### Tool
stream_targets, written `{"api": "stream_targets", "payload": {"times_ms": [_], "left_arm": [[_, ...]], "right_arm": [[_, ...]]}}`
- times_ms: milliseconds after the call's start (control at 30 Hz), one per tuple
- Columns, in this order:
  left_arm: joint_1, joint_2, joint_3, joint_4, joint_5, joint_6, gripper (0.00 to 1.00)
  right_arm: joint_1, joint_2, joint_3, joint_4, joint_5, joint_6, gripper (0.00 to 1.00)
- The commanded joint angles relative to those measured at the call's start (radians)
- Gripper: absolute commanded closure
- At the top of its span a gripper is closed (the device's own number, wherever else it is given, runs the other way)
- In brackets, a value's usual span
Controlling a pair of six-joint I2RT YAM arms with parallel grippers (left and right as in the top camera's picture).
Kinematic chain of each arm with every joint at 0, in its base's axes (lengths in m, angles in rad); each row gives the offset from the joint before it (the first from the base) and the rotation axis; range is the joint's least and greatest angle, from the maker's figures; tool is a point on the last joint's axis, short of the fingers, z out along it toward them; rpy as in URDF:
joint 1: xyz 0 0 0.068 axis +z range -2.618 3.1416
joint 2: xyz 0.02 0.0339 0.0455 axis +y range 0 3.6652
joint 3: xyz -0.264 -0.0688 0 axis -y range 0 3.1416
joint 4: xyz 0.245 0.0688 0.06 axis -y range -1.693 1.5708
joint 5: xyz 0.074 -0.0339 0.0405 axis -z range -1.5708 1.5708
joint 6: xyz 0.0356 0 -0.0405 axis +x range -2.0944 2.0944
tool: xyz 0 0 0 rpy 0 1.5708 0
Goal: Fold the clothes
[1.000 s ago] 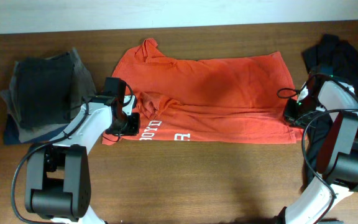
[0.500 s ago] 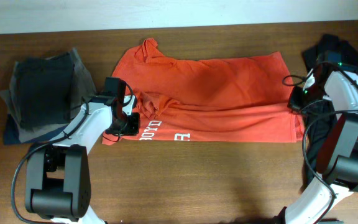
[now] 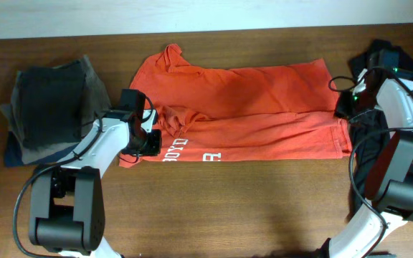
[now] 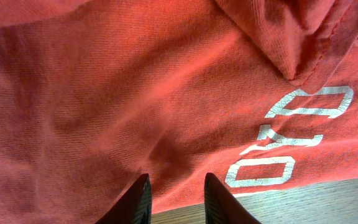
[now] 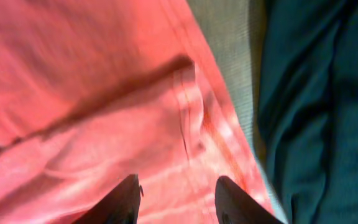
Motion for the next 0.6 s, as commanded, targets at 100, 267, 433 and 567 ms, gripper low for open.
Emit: {"api": "stream_targets", "payload": {"times_ms": [100, 267, 433, 567], "left_arm": [[0.000, 0.014, -0.006, 0.000, -0.007, 0.012, 0.72], [0.000, 0.014, -0.008, 0.003, -0.014, 0.012, 0.72], [0.000, 0.015, -0.058, 0.021, -0.014, 0.012, 0.72], [0.000, 0.015, -0.088, -0.003, -0.015, 0.012, 0.72]], "right_arm": [[-0.001, -0.024, -0.053, -0.036, 0.026, 0.003, 0.56], [-0.001, -0.024, -0.161, 0.031, 0.025, -0.005, 0.56], [-0.001, -0.024, -0.246, 0.032, 0.026, -0.012, 0.56], [-0.001, -0.024, -0.250, -0.060, 0.026, -0.012, 0.56]]}}
